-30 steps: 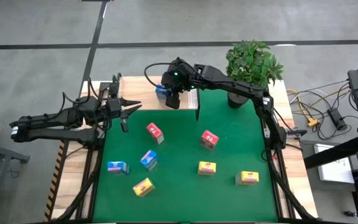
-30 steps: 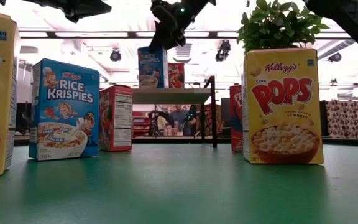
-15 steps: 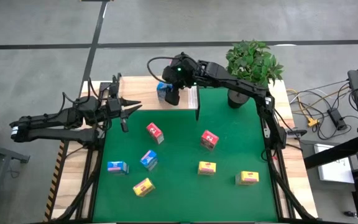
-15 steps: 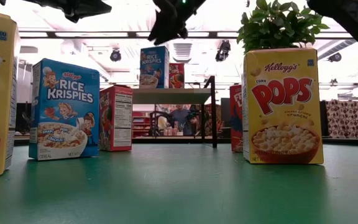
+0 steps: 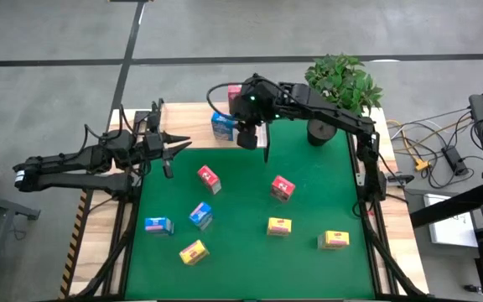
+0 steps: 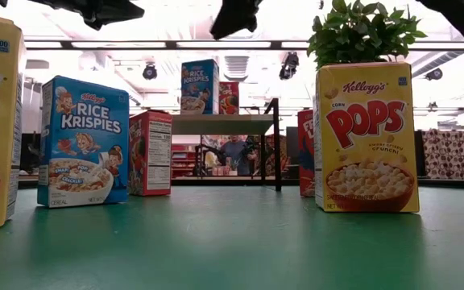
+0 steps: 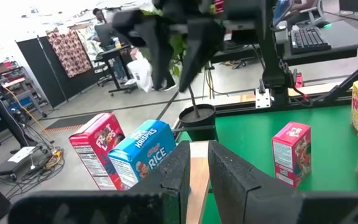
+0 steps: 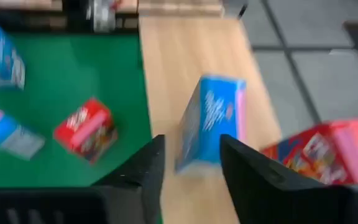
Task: Stack cereal on shelf
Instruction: Adjust the blue cereal on the shelf
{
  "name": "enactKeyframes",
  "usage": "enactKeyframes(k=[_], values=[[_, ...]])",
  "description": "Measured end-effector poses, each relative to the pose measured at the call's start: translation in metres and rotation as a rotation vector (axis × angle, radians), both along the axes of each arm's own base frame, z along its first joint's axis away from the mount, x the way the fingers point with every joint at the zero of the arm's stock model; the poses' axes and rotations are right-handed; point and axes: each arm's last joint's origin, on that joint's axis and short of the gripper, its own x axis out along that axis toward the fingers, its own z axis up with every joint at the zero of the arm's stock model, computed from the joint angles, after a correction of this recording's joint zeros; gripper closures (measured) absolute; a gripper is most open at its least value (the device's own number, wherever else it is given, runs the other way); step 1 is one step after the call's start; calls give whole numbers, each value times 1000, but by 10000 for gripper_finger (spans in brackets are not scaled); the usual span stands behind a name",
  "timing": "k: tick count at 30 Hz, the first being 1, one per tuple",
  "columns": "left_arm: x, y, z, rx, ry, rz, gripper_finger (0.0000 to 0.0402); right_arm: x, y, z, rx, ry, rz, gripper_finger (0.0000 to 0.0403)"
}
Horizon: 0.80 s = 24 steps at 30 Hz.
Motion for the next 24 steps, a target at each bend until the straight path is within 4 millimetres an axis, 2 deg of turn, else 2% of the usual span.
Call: enactKeyframes(k=[8,15,24], values=[[0,0,0,0,1,0,361,13,-4,-41,38,181,-3,384],[0,0,0,0,2,0,361,26,-11,-69,-43,242,-81,390],[2,0,-1,-1,11,0,361,44,-16,-78,-106,101,-59,390]])
